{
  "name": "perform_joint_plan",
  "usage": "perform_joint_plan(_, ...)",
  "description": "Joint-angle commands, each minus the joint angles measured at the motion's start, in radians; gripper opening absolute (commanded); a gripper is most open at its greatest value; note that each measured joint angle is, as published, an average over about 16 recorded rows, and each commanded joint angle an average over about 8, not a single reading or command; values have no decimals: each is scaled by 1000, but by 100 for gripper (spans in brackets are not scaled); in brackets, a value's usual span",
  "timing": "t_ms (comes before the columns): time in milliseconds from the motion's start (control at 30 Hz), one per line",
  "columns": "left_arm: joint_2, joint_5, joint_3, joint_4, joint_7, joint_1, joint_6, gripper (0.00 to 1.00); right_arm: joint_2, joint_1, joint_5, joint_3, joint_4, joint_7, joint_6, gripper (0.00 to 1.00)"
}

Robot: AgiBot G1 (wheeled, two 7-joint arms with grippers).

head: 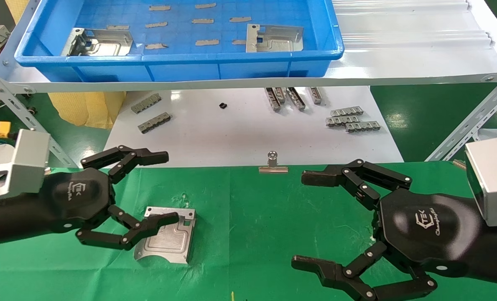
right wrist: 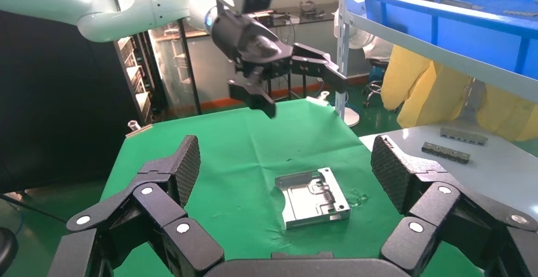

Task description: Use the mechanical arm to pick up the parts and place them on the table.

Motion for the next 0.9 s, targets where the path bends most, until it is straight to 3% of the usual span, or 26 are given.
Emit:
perform_joint_plan(33, -11, -11, -15, -42, -27, 19, -3, 100, 0, 0, 0, 0, 0, 0, 0, 100)
perform_joint_plan(600, -99, -100, -136, -386, -243, 172, -30, 100, 0, 0, 0, 0, 0, 0, 0, 100)
perform_joint_plan(900, -108, -111, -149, -418, -256, 188, -33, 100, 0, 0, 0, 0, 0, 0, 0, 100)
